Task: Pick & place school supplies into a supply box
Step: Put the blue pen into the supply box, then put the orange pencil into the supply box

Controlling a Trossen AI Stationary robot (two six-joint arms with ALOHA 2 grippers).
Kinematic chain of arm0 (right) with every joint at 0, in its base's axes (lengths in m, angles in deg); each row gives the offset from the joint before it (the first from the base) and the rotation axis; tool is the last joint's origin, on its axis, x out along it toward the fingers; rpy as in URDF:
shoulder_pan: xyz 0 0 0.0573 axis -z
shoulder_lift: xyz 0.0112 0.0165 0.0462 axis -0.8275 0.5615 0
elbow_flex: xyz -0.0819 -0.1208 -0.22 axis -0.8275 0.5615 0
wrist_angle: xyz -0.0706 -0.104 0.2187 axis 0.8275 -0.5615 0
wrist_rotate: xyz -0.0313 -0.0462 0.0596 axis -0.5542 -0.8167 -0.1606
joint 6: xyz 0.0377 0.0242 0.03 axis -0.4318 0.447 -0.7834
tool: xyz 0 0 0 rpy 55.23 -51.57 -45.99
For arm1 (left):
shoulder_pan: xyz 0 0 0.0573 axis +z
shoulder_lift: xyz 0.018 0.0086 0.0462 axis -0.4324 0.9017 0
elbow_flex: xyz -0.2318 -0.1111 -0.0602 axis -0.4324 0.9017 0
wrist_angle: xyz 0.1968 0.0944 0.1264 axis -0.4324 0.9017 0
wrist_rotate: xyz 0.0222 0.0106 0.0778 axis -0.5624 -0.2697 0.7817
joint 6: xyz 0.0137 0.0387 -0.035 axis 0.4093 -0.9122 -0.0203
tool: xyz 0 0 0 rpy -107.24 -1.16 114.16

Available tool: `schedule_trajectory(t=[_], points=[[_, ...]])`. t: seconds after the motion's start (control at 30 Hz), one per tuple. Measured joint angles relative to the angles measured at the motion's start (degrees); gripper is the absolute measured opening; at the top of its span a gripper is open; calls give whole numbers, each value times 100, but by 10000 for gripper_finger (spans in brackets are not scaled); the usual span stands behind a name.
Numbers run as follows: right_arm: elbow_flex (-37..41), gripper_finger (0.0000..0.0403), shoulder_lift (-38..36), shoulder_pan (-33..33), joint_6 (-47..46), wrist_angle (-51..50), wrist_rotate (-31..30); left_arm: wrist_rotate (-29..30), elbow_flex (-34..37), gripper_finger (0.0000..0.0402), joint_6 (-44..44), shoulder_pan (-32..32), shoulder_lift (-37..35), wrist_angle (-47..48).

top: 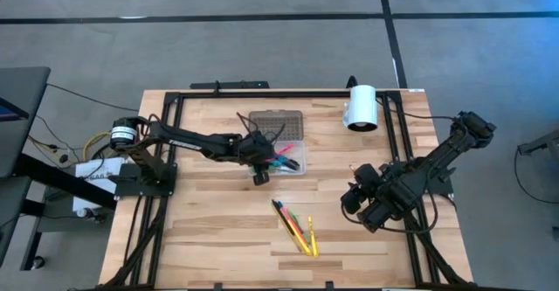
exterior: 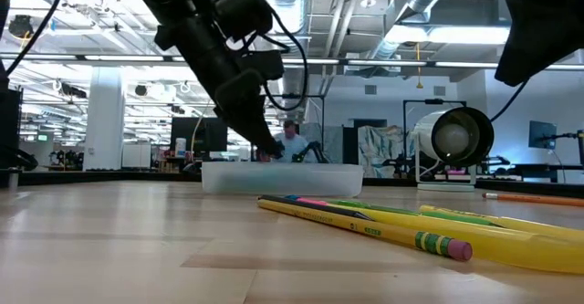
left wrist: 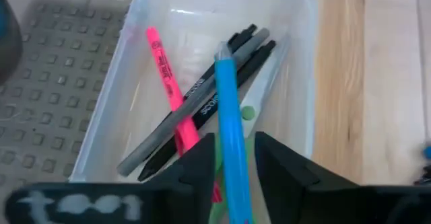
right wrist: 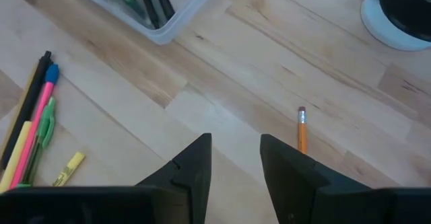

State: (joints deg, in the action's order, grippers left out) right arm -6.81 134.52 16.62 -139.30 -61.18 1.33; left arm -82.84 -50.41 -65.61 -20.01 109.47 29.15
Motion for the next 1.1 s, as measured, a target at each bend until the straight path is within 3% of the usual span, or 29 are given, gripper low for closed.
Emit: schedule_trajectory(t=[0.3,0.53,0.77,1.1], points=[[0,121,-2,0,0,7,28,-431,-295,165,60,-13,0,234],[36,121,-5,110,-239,-110,416,-908,-1217,161,-184,-259,0,1254],[805,121,-4,386,-1126,177,1691,-949,-2114,157,-470,-729,0,2008],[1542,121,-20,700,-1204,720,2092,-1102,-3299,157,-716,-1086,-2,3068]])
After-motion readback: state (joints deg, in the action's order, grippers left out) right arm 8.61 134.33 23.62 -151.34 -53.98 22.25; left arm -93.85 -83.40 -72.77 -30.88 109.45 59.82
